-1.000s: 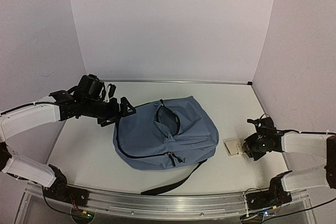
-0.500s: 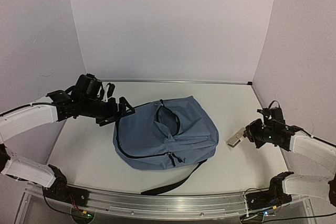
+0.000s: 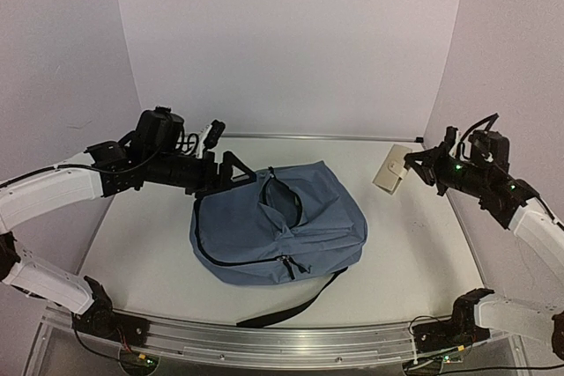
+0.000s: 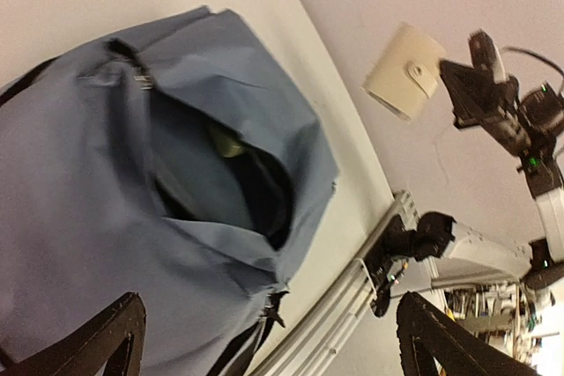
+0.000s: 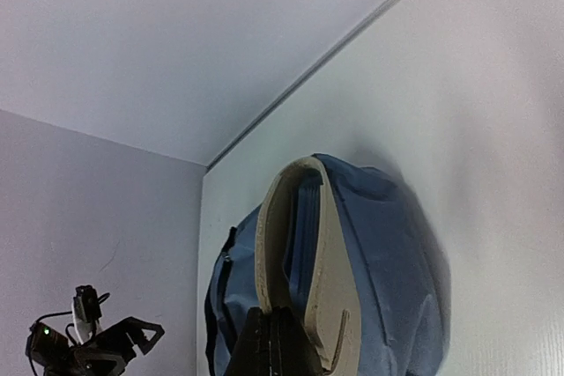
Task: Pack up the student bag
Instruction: Pick up the personal item from the center of the board.
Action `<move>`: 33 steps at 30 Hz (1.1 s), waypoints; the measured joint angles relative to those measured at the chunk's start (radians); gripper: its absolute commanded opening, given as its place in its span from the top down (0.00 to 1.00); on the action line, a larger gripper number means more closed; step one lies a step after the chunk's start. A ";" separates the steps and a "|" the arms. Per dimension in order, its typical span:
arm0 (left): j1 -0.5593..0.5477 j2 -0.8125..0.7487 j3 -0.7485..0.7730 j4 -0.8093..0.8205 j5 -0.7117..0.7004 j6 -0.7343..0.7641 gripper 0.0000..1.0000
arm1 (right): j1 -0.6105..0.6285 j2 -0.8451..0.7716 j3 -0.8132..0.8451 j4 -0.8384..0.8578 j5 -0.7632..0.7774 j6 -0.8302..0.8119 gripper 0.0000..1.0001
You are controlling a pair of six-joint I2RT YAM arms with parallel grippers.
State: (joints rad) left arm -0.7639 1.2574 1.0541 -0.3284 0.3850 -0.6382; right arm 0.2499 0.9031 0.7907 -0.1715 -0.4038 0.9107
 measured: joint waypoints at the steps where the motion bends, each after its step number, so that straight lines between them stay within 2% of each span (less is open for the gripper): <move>1: -0.027 0.016 0.020 0.015 0.011 0.009 0.01 | 0.003 0.000 0.011 0.015 -0.030 -0.007 1.00; 6: -0.115 0.099 0.073 0.166 0.116 0.020 0.01 | 0.085 0.026 0.049 0.108 -0.159 -0.025 1.00; 15: -0.141 0.186 0.112 0.305 0.237 0.017 0.00 | 0.372 0.212 0.108 0.321 -0.286 -0.024 1.00; 26: -0.145 0.178 0.113 0.313 0.274 0.017 0.01 | 0.434 0.310 0.165 0.500 -0.455 0.010 1.00; 28: -0.145 0.178 0.116 0.312 0.292 0.017 0.05 | 0.441 0.311 0.165 0.518 -0.478 0.014 1.00; 30: -0.145 0.178 0.120 0.314 0.309 0.018 0.13 | 0.447 0.312 0.165 0.527 -0.495 0.017 1.00; 33: -0.145 0.178 0.120 0.334 0.340 0.023 0.34 | 0.454 0.312 0.165 0.535 -0.513 0.021 1.00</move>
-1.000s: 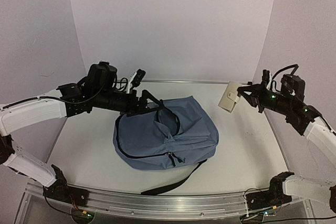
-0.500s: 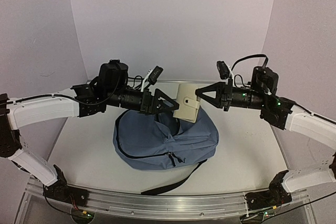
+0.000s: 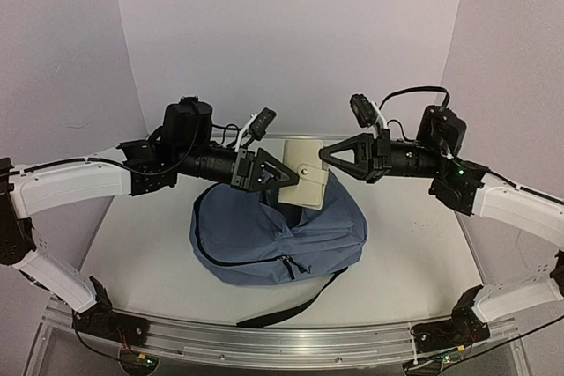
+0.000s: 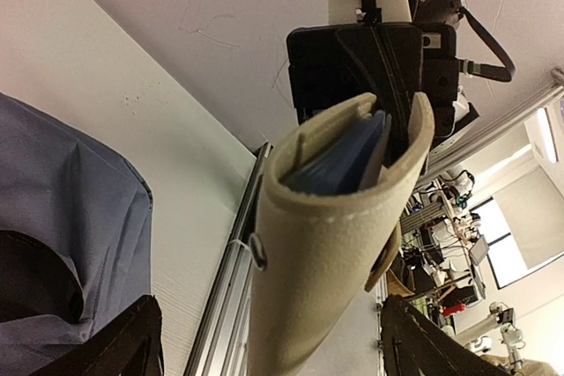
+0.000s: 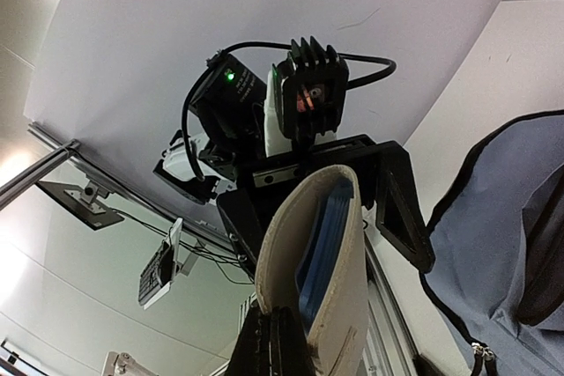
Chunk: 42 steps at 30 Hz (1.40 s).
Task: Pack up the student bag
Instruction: Pick up the personal item from the center of the board.
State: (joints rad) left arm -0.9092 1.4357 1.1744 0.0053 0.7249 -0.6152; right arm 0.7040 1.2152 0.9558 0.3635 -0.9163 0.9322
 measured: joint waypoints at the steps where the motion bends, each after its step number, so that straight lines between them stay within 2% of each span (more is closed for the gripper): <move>1: 0.000 0.000 0.000 0.004 0.007 -0.001 0.40 | 0.003 0.000 0.000 0.003 -0.003 0.001 1.00; 3: 0.000 0.000 0.001 0.006 0.017 0.007 0.50 | 0.008 0.000 0.000 0.009 -0.009 0.003 1.00; 8: -0.001 -0.010 0.000 0.028 0.036 0.004 0.63 | 0.013 0.000 0.000 0.019 -0.017 0.005 1.00; 16: 0.000 -0.042 -0.018 0.071 0.058 -0.018 0.97 | 0.015 0.013 -0.004 0.046 -0.017 0.005 1.00; 17: 0.000 -0.044 -0.019 0.069 0.059 -0.018 0.99 | 0.014 0.018 -0.006 0.049 -0.017 0.005 0.97; 19: 0.002 -0.046 -0.019 0.058 0.059 -0.024 1.00 | 0.011 0.026 -0.011 0.055 -0.013 0.006 0.79; 21: 0.002 -0.048 -0.019 0.043 0.051 -0.030 1.00 | 0.010 0.035 -0.015 0.059 -0.008 0.011 0.46; 23: 0.001 -0.048 -0.023 0.018 0.013 -0.033 1.00 | 0.013 0.040 -0.020 0.064 0.003 0.014 0.20; 25: 0.001 -0.051 -0.026 -0.020 -0.038 -0.033 1.00 | 0.016 0.040 -0.021 0.063 0.022 0.011 0.07; 26: 0.003 -0.057 -0.026 -0.048 -0.078 -0.034 1.00 | 0.018 0.040 -0.021 0.059 0.041 0.003 0.04; 28: 0.014 -0.078 -0.034 -0.098 -0.143 -0.044 1.00 | 0.020 0.039 -0.020 0.022 0.094 -0.025 0.05; 33: 0.155 -0.161 -0.120 -0.159 -0.239 -0.129 1.00 | 0.042 0.063 0.029 -0.249 0.367 -0.140 0.25; 37: 0.261 -0.170 -0.171 -0.224 -0.293 -0.183 1.00 | 0.141 0.216 0.191 -0.524 0.675 -0.227 0.28; 42: 0.261 -0.170 -0.189 -0.256 -0.299 -0.214 1.00 | 0.300 0.447 0.381 -0.772 1.005 -0.269 0.34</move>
State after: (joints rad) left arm -0.6480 1.2655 0.9856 -0.2506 0.4259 -0.8291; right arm 1.0035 1.6619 1.3365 -0.4087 0.0888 0.6635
